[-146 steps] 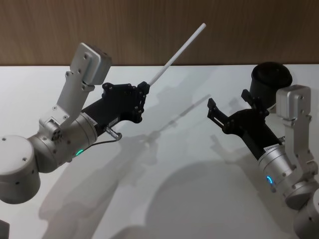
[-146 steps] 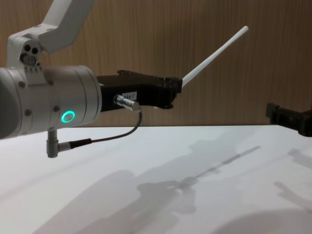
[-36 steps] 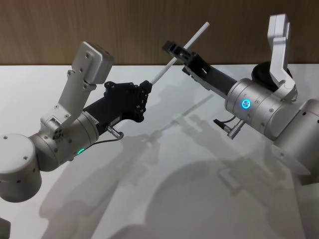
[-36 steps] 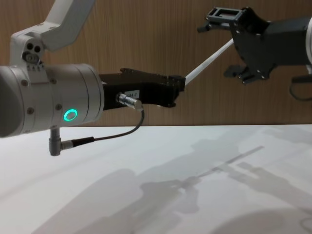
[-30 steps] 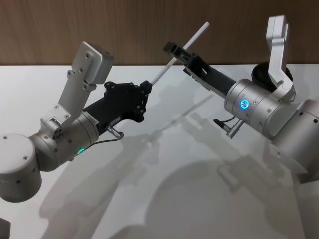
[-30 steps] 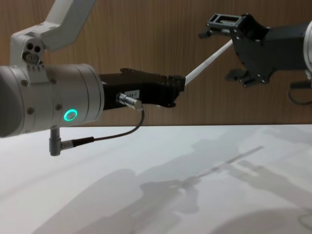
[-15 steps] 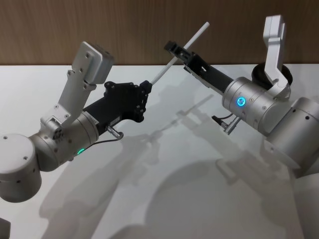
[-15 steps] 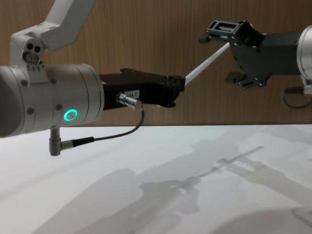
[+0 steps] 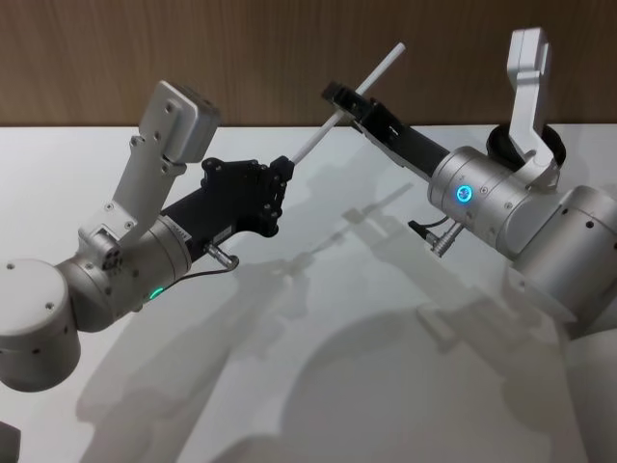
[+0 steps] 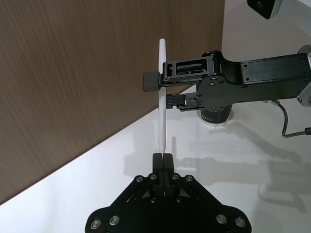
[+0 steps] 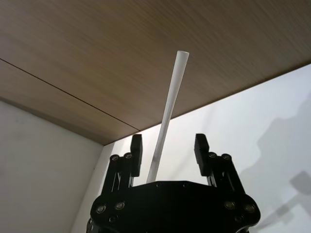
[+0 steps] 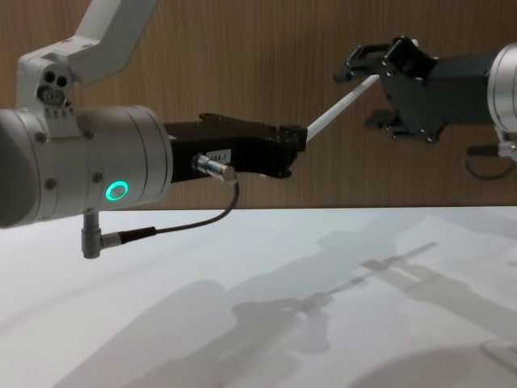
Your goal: Pick up the straw with one hand, pass it to the other hand, and insert it into the cup.
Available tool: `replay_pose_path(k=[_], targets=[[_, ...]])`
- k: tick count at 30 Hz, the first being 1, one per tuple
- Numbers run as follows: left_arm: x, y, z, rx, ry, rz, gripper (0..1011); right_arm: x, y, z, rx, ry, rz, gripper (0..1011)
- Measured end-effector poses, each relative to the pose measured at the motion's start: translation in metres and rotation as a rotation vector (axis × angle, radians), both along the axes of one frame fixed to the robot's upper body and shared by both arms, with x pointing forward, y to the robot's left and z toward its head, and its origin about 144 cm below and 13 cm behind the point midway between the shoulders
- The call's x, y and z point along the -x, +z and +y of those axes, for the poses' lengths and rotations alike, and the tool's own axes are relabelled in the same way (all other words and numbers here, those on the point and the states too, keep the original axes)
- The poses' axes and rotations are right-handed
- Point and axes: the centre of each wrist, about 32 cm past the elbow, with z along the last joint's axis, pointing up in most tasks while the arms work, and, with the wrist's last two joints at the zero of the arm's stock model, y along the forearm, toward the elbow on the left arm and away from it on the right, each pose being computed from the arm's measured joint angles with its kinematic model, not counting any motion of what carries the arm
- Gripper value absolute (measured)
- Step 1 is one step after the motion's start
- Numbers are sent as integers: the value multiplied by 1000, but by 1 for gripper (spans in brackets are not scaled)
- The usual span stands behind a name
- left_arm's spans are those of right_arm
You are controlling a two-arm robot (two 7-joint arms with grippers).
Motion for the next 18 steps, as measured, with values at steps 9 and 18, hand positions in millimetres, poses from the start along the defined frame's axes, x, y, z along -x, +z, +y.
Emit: replay_pose_path(k=[9, 18], targets=[[0, 0, 0, 0, 0, 0, 6, -1, 0, 0, 0, 0, -1, 399], [0, 0, 0, 0, 0, 0, 6, -2, 0, 0, -1, 0, -2, 115]])
